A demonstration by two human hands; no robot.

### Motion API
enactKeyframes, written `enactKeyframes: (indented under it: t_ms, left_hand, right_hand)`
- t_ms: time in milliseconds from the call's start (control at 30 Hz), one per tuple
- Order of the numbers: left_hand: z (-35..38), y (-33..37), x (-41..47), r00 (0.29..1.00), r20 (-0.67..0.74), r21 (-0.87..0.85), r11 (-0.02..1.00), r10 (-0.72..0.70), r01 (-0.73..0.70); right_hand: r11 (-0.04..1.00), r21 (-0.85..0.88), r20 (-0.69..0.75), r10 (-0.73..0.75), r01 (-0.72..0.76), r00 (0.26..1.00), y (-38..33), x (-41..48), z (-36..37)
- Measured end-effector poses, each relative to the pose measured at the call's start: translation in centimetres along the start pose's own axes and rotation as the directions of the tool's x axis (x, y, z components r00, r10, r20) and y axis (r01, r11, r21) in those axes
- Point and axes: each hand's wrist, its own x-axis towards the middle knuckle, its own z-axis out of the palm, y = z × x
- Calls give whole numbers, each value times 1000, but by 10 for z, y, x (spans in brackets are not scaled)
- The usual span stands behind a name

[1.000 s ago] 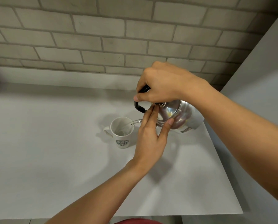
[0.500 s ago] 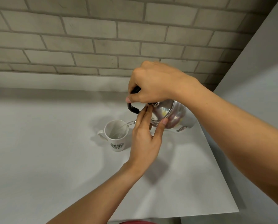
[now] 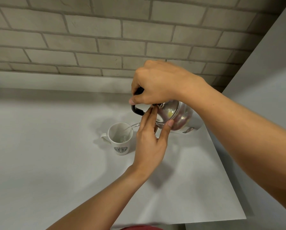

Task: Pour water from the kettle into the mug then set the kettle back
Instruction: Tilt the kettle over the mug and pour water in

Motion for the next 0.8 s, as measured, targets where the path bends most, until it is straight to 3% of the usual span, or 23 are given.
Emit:
enactKeyframes:
  t_ms: [800]
  left_hand:
    - [2, 9, 1, 999, -13, -15, 999, 39, -39]
  right_hand:
    - [998, -70, -13, 3, -3, 1000, -1, -1, -8]
